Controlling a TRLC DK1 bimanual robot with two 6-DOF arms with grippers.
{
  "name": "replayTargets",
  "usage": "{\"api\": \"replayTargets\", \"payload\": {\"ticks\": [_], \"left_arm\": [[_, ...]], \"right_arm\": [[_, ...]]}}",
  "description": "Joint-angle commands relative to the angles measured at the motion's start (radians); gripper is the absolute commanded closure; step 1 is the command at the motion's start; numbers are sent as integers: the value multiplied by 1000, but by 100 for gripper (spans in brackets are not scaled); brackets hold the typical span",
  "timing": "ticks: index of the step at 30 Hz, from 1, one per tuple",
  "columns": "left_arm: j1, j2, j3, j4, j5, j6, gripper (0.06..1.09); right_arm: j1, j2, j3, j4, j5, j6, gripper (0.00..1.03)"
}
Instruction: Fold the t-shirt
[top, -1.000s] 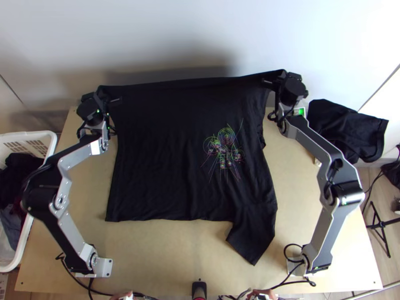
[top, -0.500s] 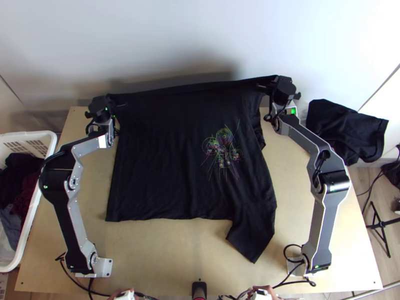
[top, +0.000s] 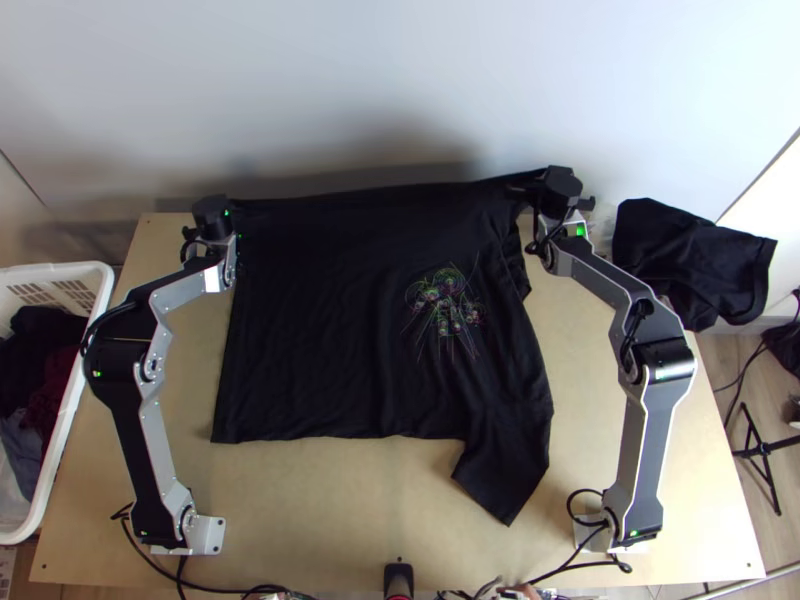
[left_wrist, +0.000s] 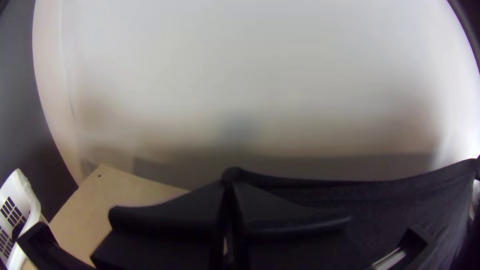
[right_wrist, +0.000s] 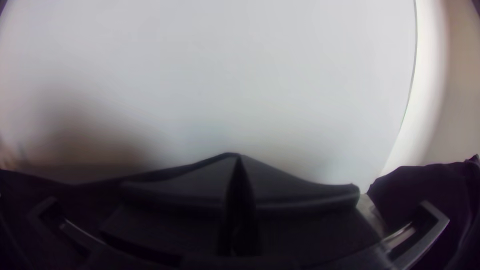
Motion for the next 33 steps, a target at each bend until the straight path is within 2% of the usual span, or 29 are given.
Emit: {"api": "replayTargets", "payload": {"ticks": [1,7,14,33], "left_arm": [[-27,-34,0,-177,0,-40,105],[-35,-42,16,-345,0,-59,105],[-9,-104,-4,-465,1,-72,105],[-26,-358,-323,-462,10,-82,105]], "right_arm": [[25,-38,-64,-61,-8,-17,100],[51,-62,-82,-196,-8,8,100],[52,-159,-193,-216,-10,63,100],[138,-446,-500,-233,-14,57,100]]}}
